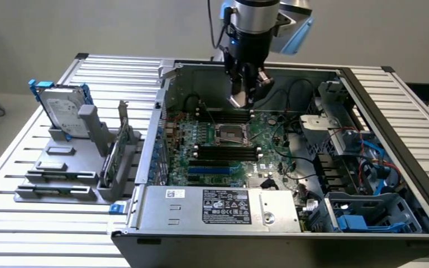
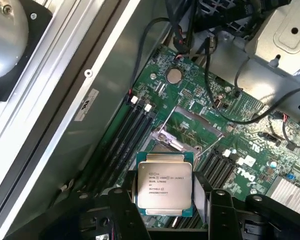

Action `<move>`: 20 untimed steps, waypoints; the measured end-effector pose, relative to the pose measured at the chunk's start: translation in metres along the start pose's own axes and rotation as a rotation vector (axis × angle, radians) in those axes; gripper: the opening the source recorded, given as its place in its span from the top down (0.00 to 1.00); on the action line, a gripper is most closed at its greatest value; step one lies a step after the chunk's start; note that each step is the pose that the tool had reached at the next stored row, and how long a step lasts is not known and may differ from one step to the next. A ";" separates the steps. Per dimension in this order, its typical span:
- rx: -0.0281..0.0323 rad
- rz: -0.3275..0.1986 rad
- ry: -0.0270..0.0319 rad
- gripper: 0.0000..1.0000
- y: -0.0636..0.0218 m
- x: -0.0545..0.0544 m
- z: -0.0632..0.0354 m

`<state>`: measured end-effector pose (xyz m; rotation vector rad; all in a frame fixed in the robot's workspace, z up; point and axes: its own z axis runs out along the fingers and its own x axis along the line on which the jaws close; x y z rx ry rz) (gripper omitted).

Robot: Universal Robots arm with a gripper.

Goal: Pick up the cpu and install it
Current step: 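Place the cpu into insertion slot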

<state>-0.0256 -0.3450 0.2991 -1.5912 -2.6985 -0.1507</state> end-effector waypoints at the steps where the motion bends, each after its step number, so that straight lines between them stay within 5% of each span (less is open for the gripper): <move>1: -0.0001 0.015 -0.0008 0.45 0.0000 0.000 0.0002; 20: -0.0025 0.296 -0.0163 0.45 -0.0004 0.000 0.0054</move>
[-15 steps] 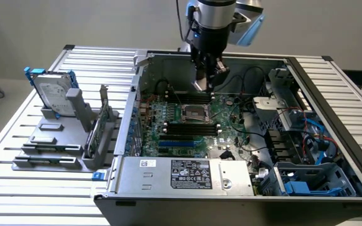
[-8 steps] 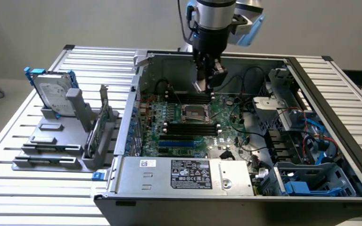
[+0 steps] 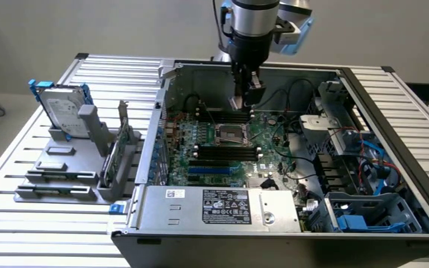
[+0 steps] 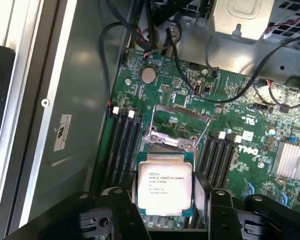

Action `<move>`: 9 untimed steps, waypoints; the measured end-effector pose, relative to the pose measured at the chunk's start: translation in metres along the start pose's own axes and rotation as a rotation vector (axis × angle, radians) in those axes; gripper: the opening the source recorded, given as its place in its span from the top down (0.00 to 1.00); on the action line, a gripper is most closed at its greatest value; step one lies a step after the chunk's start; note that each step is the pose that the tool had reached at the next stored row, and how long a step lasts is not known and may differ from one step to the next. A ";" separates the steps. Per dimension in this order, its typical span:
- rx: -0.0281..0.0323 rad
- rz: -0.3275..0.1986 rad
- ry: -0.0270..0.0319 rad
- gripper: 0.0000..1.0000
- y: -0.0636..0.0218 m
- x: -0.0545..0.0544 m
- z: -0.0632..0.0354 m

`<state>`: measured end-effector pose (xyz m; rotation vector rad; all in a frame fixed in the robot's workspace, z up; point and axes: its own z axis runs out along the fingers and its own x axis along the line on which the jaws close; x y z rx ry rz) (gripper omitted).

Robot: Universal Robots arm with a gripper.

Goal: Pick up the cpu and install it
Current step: 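Place the cpu into insertion slot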

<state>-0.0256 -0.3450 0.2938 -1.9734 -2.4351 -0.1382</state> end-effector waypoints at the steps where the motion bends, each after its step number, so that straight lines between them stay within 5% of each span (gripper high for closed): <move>1: -0.0001 0.015 -0.0009 0.45 0.0000 0.000 0.0004; 9: -0.0013 0.139 -0.0078 0.45 -0.0002 0.000 0.0034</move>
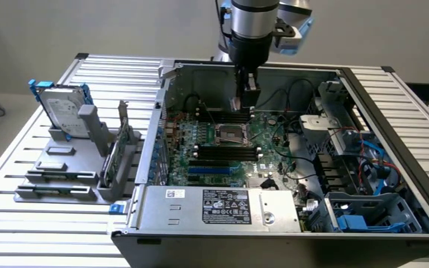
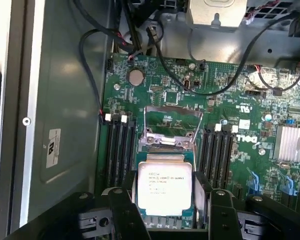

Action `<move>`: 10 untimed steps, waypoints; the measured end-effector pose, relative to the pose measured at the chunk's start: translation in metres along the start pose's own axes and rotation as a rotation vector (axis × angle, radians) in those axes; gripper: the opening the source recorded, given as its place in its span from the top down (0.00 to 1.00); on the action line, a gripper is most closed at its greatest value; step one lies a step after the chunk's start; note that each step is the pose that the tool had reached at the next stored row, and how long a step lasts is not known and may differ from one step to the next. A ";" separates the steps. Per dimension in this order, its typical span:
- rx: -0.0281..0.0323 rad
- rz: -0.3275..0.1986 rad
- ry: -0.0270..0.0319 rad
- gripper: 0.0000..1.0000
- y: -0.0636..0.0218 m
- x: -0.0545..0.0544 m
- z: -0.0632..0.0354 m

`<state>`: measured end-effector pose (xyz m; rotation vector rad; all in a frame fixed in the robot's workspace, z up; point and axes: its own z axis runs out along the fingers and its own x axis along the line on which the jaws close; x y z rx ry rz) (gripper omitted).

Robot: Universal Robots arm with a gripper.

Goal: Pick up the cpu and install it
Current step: 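Place the cpu into insertion slot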

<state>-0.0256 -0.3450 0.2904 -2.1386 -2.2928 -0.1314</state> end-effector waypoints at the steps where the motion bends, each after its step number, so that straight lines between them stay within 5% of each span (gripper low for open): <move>1: -0.0001 0.015 -0.0008 0.45 0.0000 0.000 0.0004; 10: 0.0034 0.128 -0.0069 0.45 -0.0014 0.000 0.0033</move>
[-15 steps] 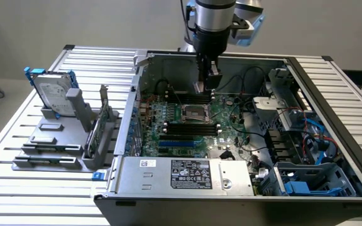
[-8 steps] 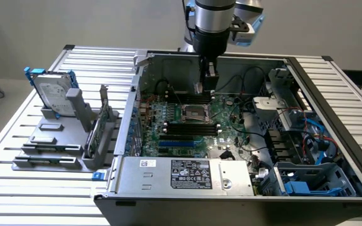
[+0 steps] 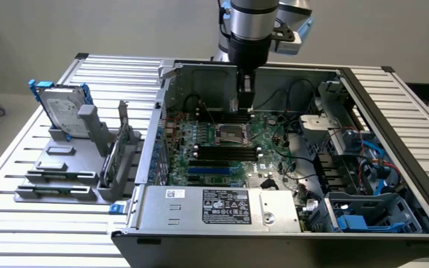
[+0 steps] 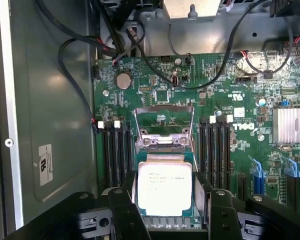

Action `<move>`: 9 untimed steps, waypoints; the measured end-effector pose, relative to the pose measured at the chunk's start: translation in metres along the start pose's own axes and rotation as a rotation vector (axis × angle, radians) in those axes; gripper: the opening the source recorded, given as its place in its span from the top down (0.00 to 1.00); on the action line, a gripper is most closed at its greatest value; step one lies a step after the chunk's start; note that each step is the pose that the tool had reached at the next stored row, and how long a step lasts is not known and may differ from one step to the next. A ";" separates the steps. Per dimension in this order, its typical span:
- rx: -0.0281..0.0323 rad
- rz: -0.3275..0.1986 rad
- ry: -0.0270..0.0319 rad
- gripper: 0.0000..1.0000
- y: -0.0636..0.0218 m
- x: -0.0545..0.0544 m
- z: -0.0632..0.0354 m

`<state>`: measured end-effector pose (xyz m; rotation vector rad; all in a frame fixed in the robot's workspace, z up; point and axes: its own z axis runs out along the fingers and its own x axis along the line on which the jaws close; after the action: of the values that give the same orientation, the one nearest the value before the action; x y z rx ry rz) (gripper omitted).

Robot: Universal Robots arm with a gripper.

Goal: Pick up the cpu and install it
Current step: 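Place the cpu into insertion slot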

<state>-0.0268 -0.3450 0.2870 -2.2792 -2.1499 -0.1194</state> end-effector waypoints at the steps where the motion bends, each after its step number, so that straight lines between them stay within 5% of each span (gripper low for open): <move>1: 0.0010 0.002 -0.0002 0.45 -0.0014 0.000 0.0003; 9: 0.0007 0.012 -0.0008 0.45 -0.0153 -0.001 0.0096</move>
<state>-0.0417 -0.3450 0.2765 -2.2918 -2.1359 -0.1177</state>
